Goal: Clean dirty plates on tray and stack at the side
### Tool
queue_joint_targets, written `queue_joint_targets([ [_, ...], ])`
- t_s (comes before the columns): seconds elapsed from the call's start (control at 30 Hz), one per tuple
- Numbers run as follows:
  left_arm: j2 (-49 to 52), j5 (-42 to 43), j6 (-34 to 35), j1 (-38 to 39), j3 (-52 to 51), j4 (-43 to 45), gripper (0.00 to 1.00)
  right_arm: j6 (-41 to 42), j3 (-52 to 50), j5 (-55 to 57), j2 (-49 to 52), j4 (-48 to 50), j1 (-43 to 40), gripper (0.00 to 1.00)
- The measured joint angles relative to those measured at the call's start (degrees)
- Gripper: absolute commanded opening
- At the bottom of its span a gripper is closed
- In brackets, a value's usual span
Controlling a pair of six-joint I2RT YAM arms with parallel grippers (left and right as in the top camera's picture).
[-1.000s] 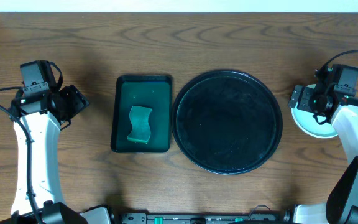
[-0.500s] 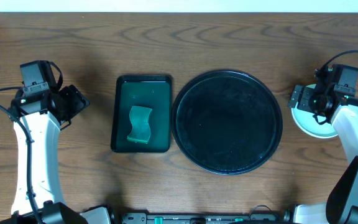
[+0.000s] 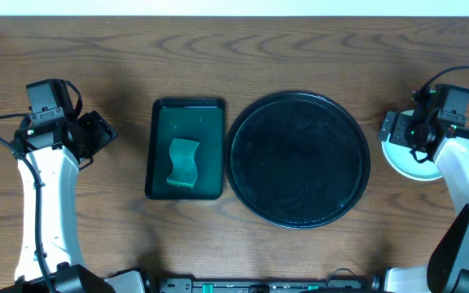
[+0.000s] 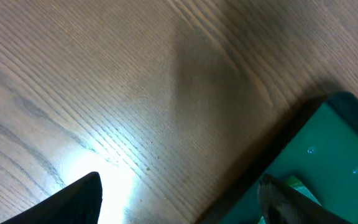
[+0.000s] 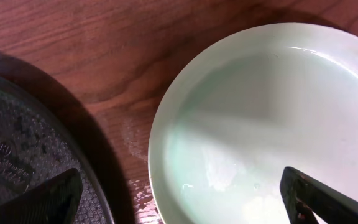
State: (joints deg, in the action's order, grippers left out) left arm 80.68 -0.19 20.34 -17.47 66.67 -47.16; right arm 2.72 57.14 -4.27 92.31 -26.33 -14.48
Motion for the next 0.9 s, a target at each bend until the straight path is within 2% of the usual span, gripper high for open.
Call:
queue_joint_targets([
  [0.27, 0.00, 0.00, -0.02, 0.00, 0.00, 0.00, 0.80, 0.00, -0.15, 0.02, -3.63, -0.42, 0.00, 0.99],
  [0.63, 0.00, 0.00, -0.02, 0.00, 0.00, 0.02, 0.80, 0.00, -0.26, 0.17, -23.93, -0.35, 0.74, 0.99],
  [0.9, 0.00, 0.00, -0.02, 0.00, 0.00, 0.02, 0.80, 0.00, -0.26, 0.20, -37.55, -0.24, 5.11, 0.99],
])
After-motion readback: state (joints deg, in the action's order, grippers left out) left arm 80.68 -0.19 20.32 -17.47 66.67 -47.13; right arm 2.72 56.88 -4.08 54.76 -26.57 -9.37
